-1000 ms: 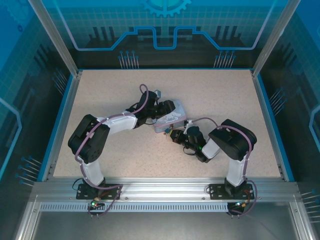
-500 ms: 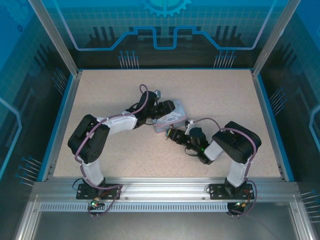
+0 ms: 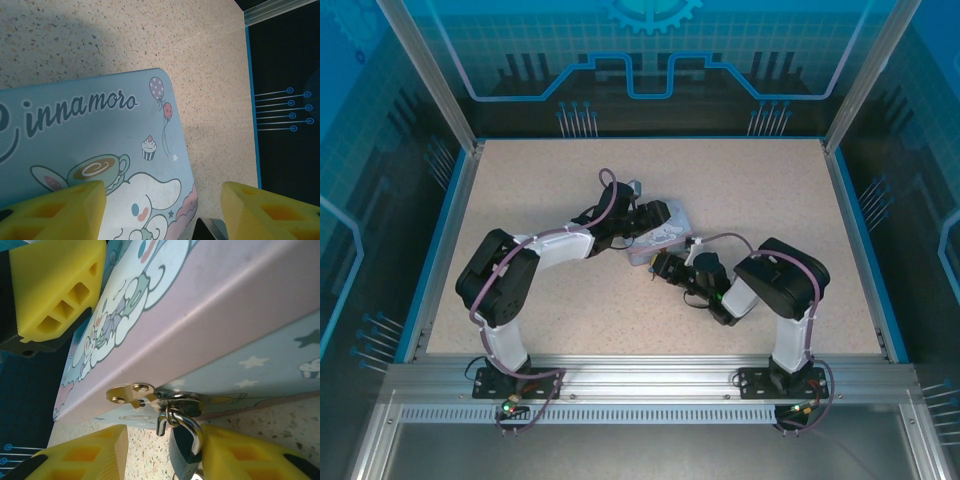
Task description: Unlock the padlock with the key
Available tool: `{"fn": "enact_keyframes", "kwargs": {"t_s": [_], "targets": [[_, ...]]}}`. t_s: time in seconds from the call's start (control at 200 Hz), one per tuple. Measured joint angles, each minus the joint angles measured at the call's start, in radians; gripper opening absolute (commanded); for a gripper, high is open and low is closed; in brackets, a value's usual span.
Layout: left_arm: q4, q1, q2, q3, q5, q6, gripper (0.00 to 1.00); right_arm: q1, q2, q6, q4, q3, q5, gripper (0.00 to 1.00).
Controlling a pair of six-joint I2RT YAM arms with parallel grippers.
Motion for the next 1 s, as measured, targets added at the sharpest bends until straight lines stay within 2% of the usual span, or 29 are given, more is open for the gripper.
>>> {"fn": "enact_keyframes", "kwargs": {"t_s": [0.415, 0.55, 0.835, 1.0], "targets": [[0.0, 0.0, 0.0, 0.0, 0.0, 0.0, 0.64, 0.06, 0.007, 0.026, 0.015, -0.005, 0.034, 0.39], [0.0, 0.0, 0.0, 0.0, 0.0, 0.0, 0.64, 0.063, 0.007, 0.039, 0.011, -0.009, 0.042, 0.32], [0.0, 0.0, 0.0, 0.0, 0.0, 0.0, 0.64, 0.063, 0.001, 0.05, -0.021, -0.027, 0.062, 0.08], [0.0, 0.0, -0.001, 0.0, 0.0, 0.0, 0.64, 0.062, -0.026, 0.043, -0.053, -0.045, 0.066, 0.02]]}}
